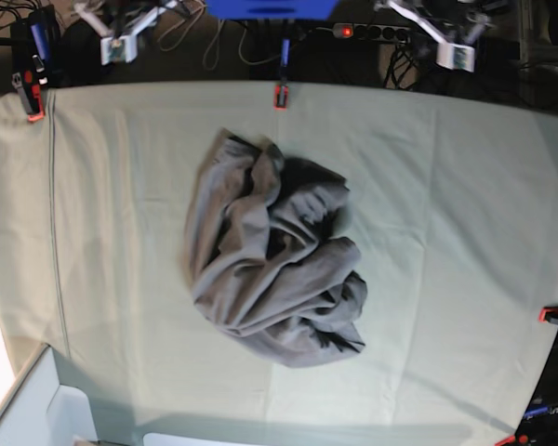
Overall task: Layout the t-shirt on the table in an organized manner, then fold the t-shirt properly
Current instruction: 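Reach the left gripper down and grasp the edge of the grey t-shirt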
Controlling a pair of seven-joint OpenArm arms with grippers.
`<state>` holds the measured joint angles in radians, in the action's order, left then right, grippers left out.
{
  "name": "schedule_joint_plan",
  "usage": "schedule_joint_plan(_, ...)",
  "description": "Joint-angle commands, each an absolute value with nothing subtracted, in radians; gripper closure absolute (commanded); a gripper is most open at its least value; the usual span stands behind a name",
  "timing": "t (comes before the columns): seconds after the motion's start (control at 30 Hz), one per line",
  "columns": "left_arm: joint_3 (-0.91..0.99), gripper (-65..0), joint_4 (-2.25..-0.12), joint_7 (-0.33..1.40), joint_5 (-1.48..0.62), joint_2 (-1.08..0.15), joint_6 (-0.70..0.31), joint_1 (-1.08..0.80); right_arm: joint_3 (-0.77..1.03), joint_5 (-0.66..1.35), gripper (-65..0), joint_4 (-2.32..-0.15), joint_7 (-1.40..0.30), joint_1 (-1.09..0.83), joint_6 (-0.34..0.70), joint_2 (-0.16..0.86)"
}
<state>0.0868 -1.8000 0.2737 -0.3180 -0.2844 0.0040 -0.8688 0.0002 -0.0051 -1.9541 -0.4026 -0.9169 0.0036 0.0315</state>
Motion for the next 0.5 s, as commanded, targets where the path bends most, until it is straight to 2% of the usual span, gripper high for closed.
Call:
schedule_joint_plan(0.0,0.111,0.0,-1.847,0.257,-0.329,-0.285,0.004,-0.889,0.002,-0.005,0.0,-1.991,-0.395,-0.935,0.005,0.044)
schedule_joint_plan(0.17,0.209,0.0,-1.914,0.257,-0.392,-0.251,-0.004,-0.869,-0.005,-0.005,0.0,-2.009,-0.395,-0.868,0.005,0.050)
schedule_joint_plan(0.33,0.213,-1.1,-1.923,0.259,-0.478,-0.252,-0.002,-0.785,-0.045,-0.005,0.0,-2.025,-0.441,-0.751,0.005,0.050)
schedule_joint_plan(0.4,0.216,-6.0,-1.923,0.259,-0.516,-0.254,0.002,-0.753,-0.062,-0.005,0.0,-2.031,-0.476,-0.722,0.005,0.045)
schedule_joint_plan(0.47,0.214,-14.0,-1.923,0.260,-0.553,-0.255,0.002,-0.711,-0.077,-0.005,-2.5,-2.032,-0.509,-0.691,0.005,0.050)
